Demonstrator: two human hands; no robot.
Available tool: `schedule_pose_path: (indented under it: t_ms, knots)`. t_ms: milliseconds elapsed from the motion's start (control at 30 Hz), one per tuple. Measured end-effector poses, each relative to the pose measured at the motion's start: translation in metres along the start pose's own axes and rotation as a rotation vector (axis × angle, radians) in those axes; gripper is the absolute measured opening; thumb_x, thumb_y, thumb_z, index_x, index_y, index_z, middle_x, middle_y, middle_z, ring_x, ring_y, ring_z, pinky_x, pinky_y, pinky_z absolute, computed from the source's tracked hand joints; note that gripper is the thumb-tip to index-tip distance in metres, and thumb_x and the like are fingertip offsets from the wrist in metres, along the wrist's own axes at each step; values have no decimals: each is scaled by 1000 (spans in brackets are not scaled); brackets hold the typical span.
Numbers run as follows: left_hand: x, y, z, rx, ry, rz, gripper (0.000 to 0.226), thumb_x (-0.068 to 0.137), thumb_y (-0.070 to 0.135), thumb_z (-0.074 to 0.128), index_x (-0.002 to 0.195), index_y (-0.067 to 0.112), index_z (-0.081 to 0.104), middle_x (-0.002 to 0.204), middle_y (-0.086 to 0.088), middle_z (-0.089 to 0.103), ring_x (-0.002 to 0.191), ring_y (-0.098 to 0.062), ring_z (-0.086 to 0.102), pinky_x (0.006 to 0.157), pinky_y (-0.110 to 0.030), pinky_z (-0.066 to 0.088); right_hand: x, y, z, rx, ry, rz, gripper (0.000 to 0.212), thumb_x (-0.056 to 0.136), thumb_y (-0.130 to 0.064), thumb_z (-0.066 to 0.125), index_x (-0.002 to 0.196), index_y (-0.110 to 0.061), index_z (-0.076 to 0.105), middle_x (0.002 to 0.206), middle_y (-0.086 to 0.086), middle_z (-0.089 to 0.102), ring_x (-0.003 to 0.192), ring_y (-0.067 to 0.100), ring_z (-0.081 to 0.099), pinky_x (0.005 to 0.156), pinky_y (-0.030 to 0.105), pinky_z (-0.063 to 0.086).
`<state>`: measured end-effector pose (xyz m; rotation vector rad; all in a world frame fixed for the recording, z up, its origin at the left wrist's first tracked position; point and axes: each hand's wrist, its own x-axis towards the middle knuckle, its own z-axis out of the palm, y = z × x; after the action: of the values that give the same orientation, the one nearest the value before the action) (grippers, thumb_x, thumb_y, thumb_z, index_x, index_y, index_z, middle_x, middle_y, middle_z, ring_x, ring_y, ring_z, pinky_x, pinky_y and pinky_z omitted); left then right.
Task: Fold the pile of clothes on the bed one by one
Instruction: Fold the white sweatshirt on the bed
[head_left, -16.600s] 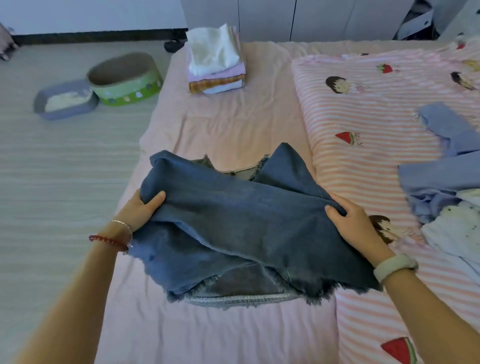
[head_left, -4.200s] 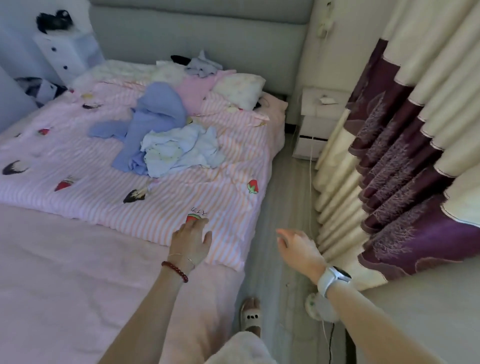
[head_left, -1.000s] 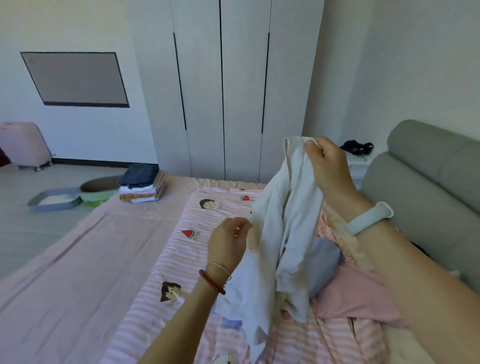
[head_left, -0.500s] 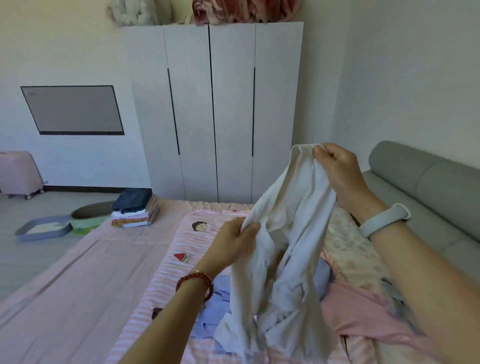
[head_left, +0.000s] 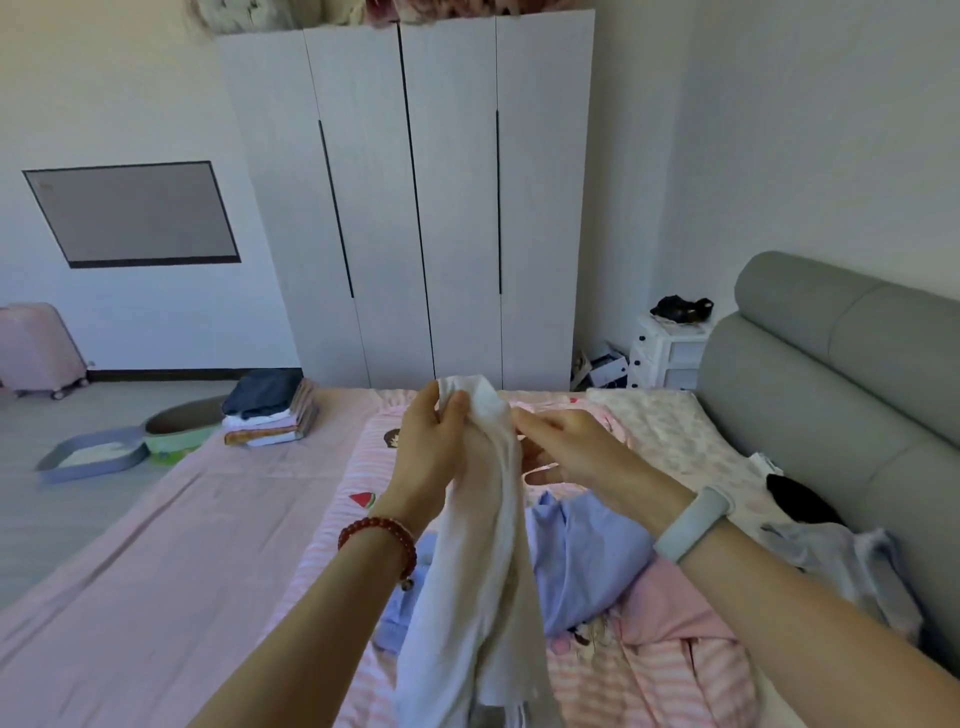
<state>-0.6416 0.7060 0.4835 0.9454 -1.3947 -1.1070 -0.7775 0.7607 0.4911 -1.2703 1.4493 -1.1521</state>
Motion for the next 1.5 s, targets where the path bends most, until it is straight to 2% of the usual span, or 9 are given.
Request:
schedule_pose_path:
  t_ms: [167,300,467,633,867,1067,1267,1367,1500]
  knots:
    - [-14,4,-6,-95,-214,-59,22,97,6,40,106,18,56,112,-14,64,103,-28,63,89,-46,51,21,20,5,-81,127,-83,40,94,-28,52,77,8,58,69,13,51,68,23,49,66,31,44]
    - [-14,3,-21,-111,-529,-168,24,97,8,43,114,18,57,109,1,65,101,-15,63,90,-31,51,28,4,-1,-111,327,-285,37,93,-8,47,60,-15,32,60,0,29,57,11,28,56,24,27]
    - [5,-12,-39,203,-380,-56,24,89,10,59,111,20,55,117,0,55,97,-9,56,86,-25,46,22,-17,-6,-494,33,-462,34,96,-1,42,65,-14,37,63,-5,34,54,-5,38,58,12,32]
    - [9,-1,-30,302,-797,128,58,86,14,65,132,35,37,124,31,43,106,28,37,79,7,30,0,-66,-25,-565,-25,-595,16,97,-6,43,86,-8,55,75,-8,48,68,-5,44,70,10,34]
    - [14,6,-15,380,-907,230,20,83,16,69,102,19,64,104,4,64,95,-4,56,87,-16,42,-52,-114,-68,-512,371,-729,20,97,-3,40,86,-12,53,77,-7,49,69,-12,46,68,5,33]
    - [5,5,-46,560,-724,391,30,65,58,60,75,32,52,82,3,60,83,-20,58,77,-34,45,-103,-73,-96,-617,837,-625,24,92,-11,40,98,1,59,95,5,56,87,9,51,75,2,33]
    - [-2,40,-75,359,-467,473,22,88,26,58,79,18,41,70,2,45,62,-18,41,55,-28,33,-142,-44,-79,-797,1062,-585,47,90,-39,35,101,-2,61,78,2,56,74,18,51,69,30,38]
    - [-6,62,-85,309,-397,499,10,94,15,50,90,12,40,66,2,44,59,-15,38,55,-29,33,-152,-58,-70,-830,1085,-659,53,88,-44,32,100,-2,61,76,-2,54,71,16,49,65,29,36]
    - [-12,85,-110,101,-439,428,17,85,30,60,89,40,47,68,-2,58,58,-16,48,56,-31,41,-156,-70,-62,-781,1087,-664,42,91,-35,40,97,0,61,64,-8,48,59,1,46,61,16,35]
